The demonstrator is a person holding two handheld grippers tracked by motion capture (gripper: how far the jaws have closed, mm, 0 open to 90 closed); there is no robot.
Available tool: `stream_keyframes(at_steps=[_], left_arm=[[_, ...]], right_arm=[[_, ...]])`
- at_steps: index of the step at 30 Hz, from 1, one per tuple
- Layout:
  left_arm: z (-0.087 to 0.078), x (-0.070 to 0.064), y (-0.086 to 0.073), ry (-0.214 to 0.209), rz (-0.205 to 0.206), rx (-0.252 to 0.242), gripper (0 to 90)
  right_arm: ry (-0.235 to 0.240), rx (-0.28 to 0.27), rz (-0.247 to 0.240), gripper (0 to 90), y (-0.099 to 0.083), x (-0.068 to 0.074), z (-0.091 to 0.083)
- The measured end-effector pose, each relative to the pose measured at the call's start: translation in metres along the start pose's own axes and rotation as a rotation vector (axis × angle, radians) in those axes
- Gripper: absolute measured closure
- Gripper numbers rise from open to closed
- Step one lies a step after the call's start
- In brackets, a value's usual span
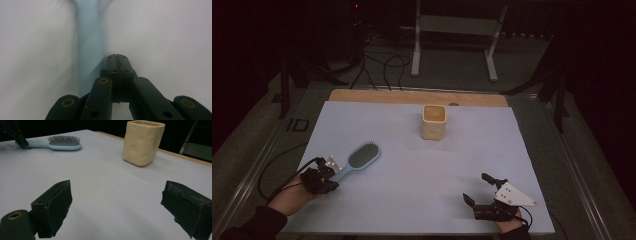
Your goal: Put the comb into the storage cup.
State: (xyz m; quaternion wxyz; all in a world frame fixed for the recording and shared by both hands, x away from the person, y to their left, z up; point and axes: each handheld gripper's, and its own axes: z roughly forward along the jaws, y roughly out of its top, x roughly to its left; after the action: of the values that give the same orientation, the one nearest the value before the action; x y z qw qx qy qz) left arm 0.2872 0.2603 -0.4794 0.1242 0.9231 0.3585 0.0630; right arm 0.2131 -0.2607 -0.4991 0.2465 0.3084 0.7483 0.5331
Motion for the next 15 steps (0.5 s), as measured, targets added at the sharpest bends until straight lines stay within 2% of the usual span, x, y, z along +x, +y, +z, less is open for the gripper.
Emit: stream_keyframes(at_steps=[4, 8, 15], left_arm=[[0.0, 0.006, -0.002, 0.005, -0.014, 0.007, 90.0], [0.0, 0.012, -0.004, -0.011, -0.02, 0.015, 90.0], [-0.012, 0.011, -0.003, -0.02, -0.012, -0.014, 90.0]], right_arm=[[0.0, 0.001, -0.002, 8.7, 0.0, 0.0, 0.0], [0.001, -0.002, 0.001, 8.7, 0.0, 0.0, 0.0], [0.001, -0.001, 0.002, 8.7, 0.0, 0.0, 0.0]])
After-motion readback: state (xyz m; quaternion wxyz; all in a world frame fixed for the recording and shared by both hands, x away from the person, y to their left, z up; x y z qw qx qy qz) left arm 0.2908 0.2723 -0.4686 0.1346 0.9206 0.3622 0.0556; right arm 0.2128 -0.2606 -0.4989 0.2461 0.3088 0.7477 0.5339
